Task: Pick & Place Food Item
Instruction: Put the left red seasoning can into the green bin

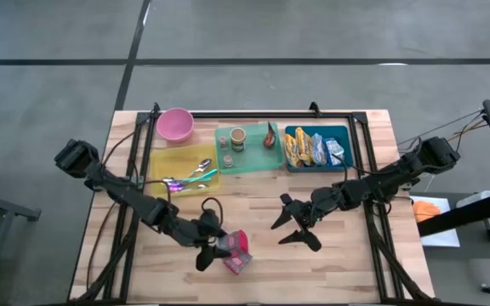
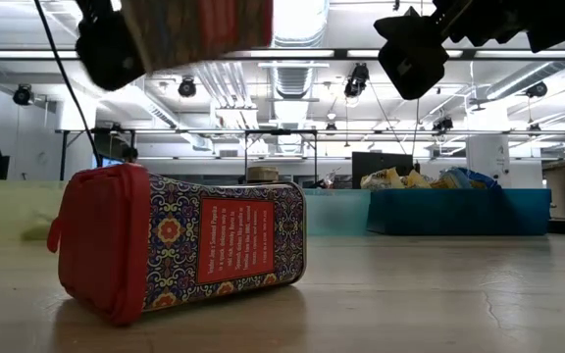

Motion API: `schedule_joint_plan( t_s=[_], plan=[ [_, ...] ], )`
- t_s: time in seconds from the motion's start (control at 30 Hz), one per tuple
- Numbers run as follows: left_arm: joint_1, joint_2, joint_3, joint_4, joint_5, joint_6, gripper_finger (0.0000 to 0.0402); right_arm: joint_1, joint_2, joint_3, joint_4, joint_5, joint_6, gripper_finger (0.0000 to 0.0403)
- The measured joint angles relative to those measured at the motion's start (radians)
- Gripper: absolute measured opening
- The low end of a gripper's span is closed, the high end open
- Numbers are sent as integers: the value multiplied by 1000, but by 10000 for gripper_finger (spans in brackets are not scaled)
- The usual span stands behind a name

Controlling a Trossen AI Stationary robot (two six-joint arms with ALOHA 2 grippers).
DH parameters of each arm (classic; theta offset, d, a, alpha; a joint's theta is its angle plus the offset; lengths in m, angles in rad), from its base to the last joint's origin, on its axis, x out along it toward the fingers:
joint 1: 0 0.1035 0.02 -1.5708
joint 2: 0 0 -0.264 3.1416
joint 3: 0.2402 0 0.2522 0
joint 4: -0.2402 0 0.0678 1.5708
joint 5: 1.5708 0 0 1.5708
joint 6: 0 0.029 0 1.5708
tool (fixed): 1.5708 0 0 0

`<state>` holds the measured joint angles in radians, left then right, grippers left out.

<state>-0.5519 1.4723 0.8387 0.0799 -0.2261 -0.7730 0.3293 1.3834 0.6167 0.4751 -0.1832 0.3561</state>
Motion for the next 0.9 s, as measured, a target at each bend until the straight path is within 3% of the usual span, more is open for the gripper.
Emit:
schedule_joint_plan(
  t_s=[0.27, 0.73, 0.9],
  plan=[
    [34, -7, 0, 56, 143, 9, 288, 0, 0, 0, 0, 0, 0, 249],
    [36, -10, -1, 59, 184, -78, 288, 0, 0, 0, 1, 0, 0, 249],
    [38, -20, -1, 62, 199, -92, 288, -1, 0, 0, 103, 79, 0, 249]
  ],
)
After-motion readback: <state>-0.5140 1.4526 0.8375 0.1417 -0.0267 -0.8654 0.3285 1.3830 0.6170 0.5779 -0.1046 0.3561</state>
